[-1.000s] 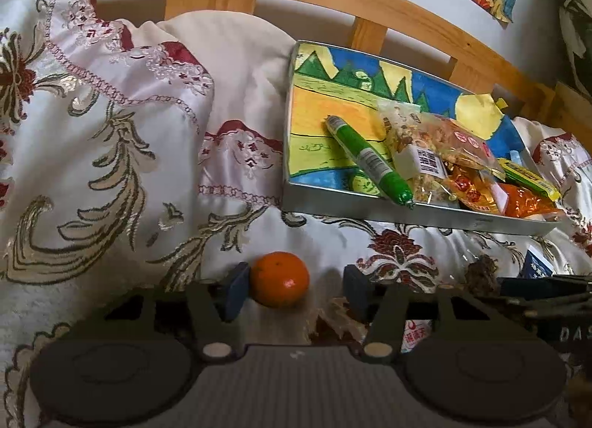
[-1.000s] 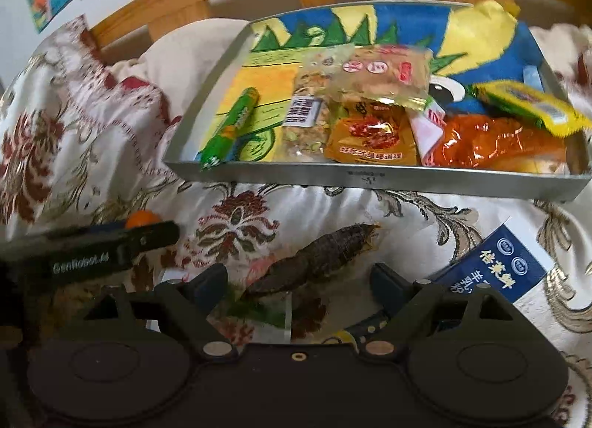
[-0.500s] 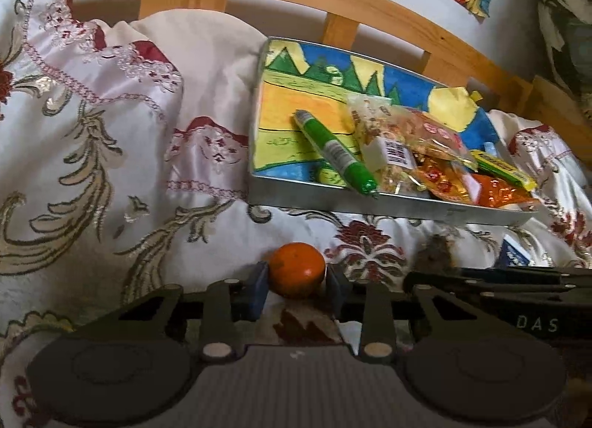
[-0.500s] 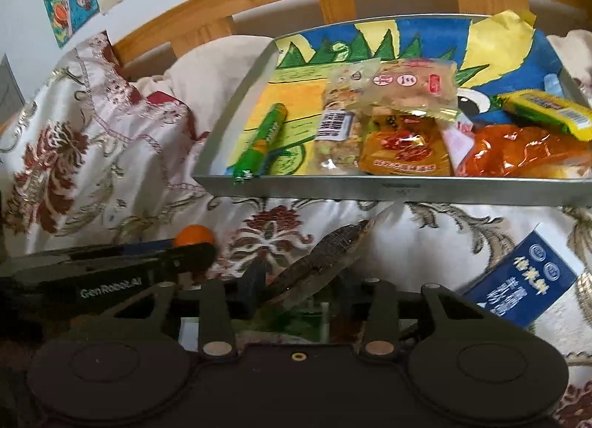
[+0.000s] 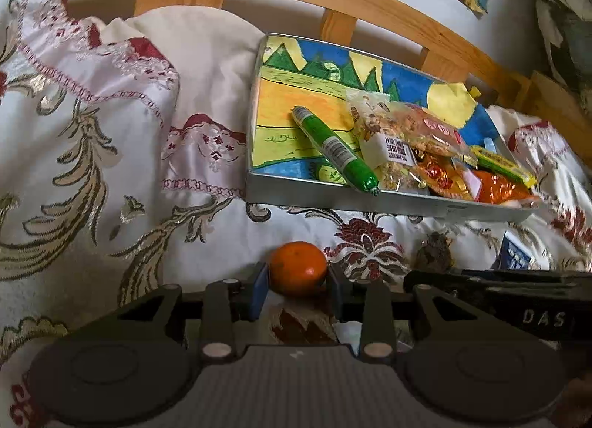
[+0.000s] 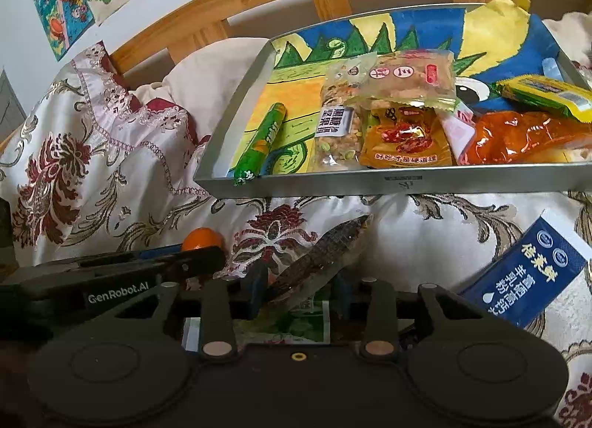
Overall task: Organize snacks
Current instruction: 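Close right gripper on the brown stick snack while left gripper grasps the orange, then carry the brown stick and orange over the silver tray with both grippers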
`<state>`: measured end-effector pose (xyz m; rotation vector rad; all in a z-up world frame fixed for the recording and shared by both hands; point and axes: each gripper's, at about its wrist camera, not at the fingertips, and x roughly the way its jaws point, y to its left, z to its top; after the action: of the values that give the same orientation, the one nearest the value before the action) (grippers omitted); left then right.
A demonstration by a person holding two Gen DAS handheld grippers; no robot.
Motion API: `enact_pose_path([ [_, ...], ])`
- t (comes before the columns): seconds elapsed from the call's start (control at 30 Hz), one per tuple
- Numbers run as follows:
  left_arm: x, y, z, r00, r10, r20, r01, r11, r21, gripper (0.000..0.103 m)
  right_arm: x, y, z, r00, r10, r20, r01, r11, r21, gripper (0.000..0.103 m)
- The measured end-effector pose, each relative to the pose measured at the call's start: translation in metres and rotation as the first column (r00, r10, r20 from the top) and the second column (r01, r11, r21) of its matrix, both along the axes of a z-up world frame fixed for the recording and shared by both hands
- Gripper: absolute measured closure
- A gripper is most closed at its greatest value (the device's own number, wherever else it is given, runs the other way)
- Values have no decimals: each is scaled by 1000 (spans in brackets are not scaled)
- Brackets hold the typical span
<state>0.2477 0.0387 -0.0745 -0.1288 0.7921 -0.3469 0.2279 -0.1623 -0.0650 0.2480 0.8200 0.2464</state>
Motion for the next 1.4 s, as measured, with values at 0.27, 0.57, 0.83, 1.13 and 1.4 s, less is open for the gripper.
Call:
enact_pose_path([
  [0.27, -1, -1, 0, 1000, -2, 8, 2, 1000, 5, 67, -4, -4, 5, 1000, -18, 10, 17, 999, 37, 70],
  [0.57, -9, -17, 6, 998, -60, 13, 60, 998, 9, 68, -18, -11, 16, 999, -16, 28, 15, 999, 35, 80],
  [0.83, -19, -32, 13, 994, -109, -11, 109, 994, -23, 68, -45, -22, 30, 998, 5, 66, -4, 1000, -12, 90],
  [1.13, -50, -40, 28, 998, -62, -7, 62, 998, -13, 68, -77, -46, 37, 997, 8, 77, -8, 1000, 2, 91],
  [1.4, -76, -54, 54, 999, -27, 32, 27, 1000, -11, 68, -99, -76, 57, 990, -10, 139, 5, 999, 37, 90],
])
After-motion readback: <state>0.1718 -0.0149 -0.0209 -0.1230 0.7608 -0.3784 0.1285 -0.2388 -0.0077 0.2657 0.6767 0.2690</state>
